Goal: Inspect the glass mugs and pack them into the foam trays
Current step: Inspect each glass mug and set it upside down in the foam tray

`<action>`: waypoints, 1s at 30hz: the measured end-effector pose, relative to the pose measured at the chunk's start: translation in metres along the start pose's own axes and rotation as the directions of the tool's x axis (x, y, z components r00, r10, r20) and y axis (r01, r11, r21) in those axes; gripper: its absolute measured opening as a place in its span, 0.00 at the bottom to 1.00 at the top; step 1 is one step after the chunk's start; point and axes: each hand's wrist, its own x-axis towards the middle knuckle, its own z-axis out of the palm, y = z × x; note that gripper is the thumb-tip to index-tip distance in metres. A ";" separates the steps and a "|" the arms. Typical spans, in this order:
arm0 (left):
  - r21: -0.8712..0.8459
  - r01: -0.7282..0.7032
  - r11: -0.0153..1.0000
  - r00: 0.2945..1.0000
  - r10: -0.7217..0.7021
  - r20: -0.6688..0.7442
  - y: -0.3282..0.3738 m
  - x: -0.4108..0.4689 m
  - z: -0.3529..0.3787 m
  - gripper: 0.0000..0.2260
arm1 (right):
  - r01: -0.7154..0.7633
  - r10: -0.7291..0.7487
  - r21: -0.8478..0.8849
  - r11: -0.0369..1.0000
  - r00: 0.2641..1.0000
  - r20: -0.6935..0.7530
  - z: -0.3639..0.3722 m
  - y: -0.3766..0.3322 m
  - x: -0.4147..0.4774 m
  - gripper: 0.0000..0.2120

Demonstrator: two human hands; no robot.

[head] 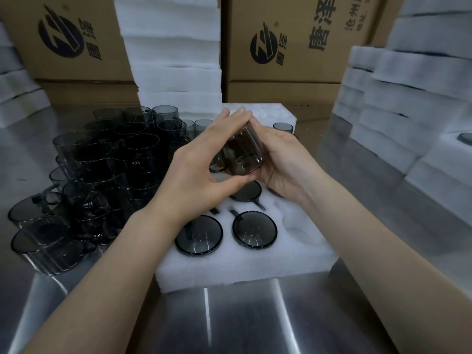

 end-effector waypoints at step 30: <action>0.029 0.013 1.000 0.996 -0.011 -0.083 0.001 0.002 0.001 0.32 | -0.027 0.000 0.162 0.986 0.986 0.164 0.005 -0.002 -0.003 0.32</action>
